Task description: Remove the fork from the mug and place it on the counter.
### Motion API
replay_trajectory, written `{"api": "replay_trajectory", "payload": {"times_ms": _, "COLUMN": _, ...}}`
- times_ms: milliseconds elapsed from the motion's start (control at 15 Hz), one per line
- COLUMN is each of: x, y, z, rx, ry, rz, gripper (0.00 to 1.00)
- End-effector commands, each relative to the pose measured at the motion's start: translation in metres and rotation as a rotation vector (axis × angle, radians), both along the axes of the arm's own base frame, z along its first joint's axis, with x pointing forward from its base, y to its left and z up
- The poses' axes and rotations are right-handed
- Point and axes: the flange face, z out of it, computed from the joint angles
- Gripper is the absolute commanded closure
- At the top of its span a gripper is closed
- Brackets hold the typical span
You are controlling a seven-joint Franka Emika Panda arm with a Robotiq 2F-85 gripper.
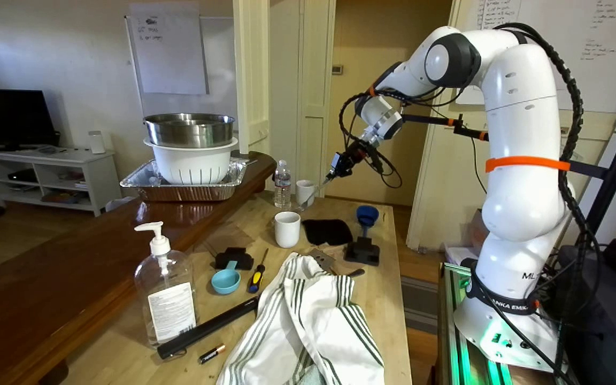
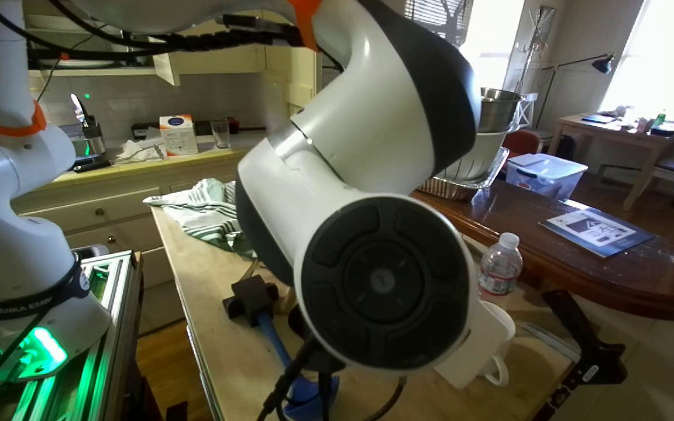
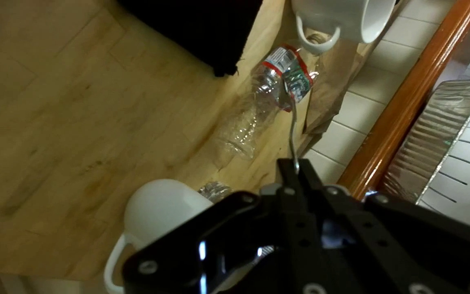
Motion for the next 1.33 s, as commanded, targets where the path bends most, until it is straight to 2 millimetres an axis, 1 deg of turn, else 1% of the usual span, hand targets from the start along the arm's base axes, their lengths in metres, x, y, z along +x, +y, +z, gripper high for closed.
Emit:
{"api": "replay_trajectory", "payload": {"times_ms": 0, "x": 0.0, "y": -0.014, "z": -0.016, "rx": 0.052, "ry": 0.025, "rz": -0.043, "gripper": 0.99}}
{"api": "replay_trajectory", "payload": {"times_ms": 333, "x": 0.001, "y": -0.021, "z": -0.035, "rx": 0.065, "ry": 0.08, "rz": -0.048, "gripper": 0.99}}
{"api": "replay_trajectory", "payload": {"times_ms": 600, "x": 0.006, "y": -0.022, "z": -0.045, "rx": 0.069, "ry": 0.097, "rz": -0.028, "gripper": 0.99}}
{"api": "replay_trajectory", "payload": {"times_ms": 867, "x": 0.014, "y": -0.022, "z": -0.054, "rx": 0.034, "ry": 0.128, "rz": 0.01, "gripper": 0.99}}
{"api": "replay_trajectory", "payload": {"times_ms": 1267, "x": 0.018, "y": -0.025, "z": -0.058, "rx": 0.031, "ry": 0.13, "rz": 0.037, "gripper": 0.99}}
